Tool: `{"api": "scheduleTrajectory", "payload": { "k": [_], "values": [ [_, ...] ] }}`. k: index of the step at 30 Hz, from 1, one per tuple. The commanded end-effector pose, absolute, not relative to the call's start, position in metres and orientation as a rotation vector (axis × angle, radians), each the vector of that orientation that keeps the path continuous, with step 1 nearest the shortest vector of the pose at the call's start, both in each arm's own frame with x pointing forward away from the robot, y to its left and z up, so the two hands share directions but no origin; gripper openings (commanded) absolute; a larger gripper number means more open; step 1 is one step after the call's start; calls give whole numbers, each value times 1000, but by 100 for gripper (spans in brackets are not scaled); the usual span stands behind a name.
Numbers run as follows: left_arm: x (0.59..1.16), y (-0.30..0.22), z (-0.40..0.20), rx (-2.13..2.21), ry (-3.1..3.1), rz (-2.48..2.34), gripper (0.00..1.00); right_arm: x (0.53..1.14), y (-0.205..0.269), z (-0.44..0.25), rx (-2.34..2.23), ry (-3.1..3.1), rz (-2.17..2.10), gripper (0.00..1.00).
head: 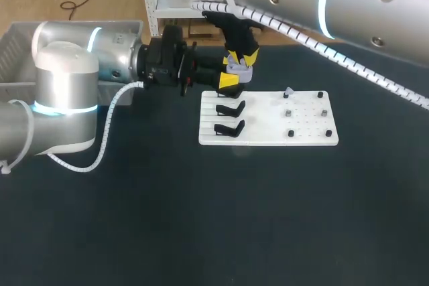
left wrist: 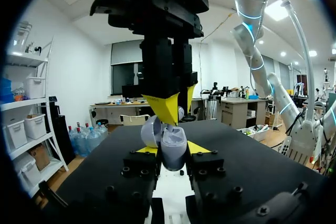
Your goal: Pick up each earbud case from the left stands, insert the matching earbuds, close the lid, and place the case in the box.
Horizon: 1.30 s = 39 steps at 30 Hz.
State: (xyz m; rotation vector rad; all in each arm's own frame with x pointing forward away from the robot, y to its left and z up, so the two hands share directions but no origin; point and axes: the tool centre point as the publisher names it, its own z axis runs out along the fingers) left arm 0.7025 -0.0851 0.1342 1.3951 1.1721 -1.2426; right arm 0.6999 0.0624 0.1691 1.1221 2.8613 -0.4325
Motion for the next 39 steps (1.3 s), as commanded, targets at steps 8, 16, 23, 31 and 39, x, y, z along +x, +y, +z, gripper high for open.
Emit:
{"api": "scheduleTrajectory", "payload": {
  "k": [8,16,23,31,39],
  "values": [
    [703,-85,134,1395,1172,-1242,0,700,62,166,1157,2873,-434,49],
    [703,-85,134,1395,1172,-1242,0,685,59,191,1192,2851,-306,100],
    [703,-85,134,1395,1172,-1242,0,676,56,211,1193,2832,-206,100],
    [703,-85,134,1395,1172,-1242,0,671,57,216,1177,2879,-76,100],
    [703,-85,134,1395,1172,-1242,0,665,65,201,1152,2957,-78,100]
  ]
}}
